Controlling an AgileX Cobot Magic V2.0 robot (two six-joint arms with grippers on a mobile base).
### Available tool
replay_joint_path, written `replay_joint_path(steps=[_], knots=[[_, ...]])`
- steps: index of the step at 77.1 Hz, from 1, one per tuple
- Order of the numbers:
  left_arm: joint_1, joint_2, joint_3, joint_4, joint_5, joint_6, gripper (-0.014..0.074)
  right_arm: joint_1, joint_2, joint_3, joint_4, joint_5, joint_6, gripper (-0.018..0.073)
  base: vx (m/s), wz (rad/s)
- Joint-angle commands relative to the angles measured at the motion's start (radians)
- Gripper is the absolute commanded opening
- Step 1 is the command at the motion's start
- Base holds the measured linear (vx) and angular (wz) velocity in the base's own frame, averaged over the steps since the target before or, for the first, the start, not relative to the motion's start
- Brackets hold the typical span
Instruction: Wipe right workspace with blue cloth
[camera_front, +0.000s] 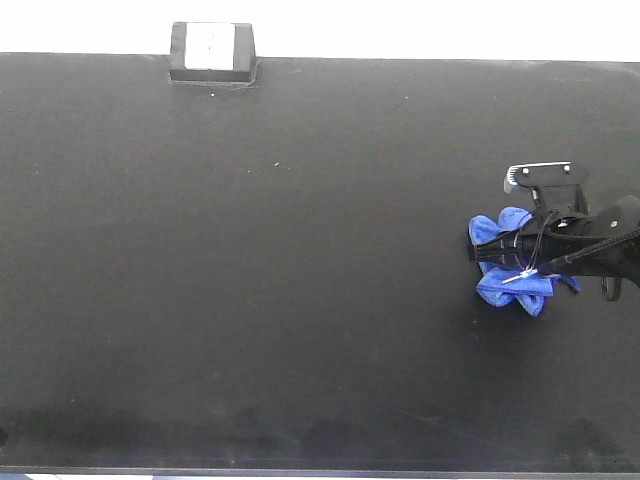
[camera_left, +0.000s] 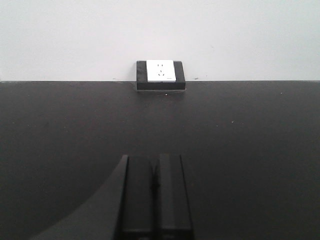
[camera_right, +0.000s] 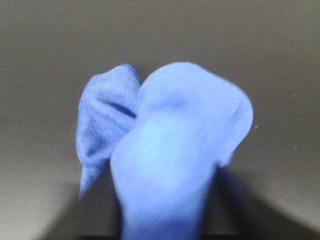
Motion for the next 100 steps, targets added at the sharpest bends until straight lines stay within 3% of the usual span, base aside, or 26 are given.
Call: replay_joint_path(steps=[1,13,30,47,56,66,78,100], knots=[[0.0,-0.009,-0.025,-0.003,-0.084,0.001,-0.0006,0.002,-0.053,-0.02,-0.012,-0.032,-0.012,0.0549,0.0,0.0],[0.0,-0.009,-0.025,-0.003,-0.084,0.001,-0.0006,0.002,-0.164,-0.02,-0.015,-0.018,-0.016,0.0662,0.0,0.0],[0.0,-0.009,-0.025,-0.003,-0.084,0.001,-0.0006,0.002,-0.453,-0.02,-0.018,0.085,-0.024,0.0631,0.0,0.0],[0.0,-0.009,-0.025,-0.003,-0.084,0.001,-0.0006,-0.001,-0.819,-0.018,-0.031,0.27,-0.026,0.0463,0.0,0.0],[0.0,-0.009,-0.025,-0.003,-0.084,0.001,-0.0006,-0.001,-0.977,-0.018,-0.051,0.394,0.011,0.0267,0.0,0.0],[0.0,-0.009,-0.025,-0.003,-0.084,0.001,-0.0006,-0.001,-1.104,-0.018,-0.111,0.506,0.087,-0.0016,0.0,0.0],[0.0,-0.009,-0.025,-0.003,-0.084,0.001,-0.0006,-0.001,-1.186,-0.01,-0.226,0.566,0.176,-0.001,0.0,0.0],[0.0,-0.009,-0.025,-0.003,-0.084,0.001,-0.0006,-0.001,-1.222,-0.01,-0.223,0.606,0.193,-0.0008,0.0,0.0]])
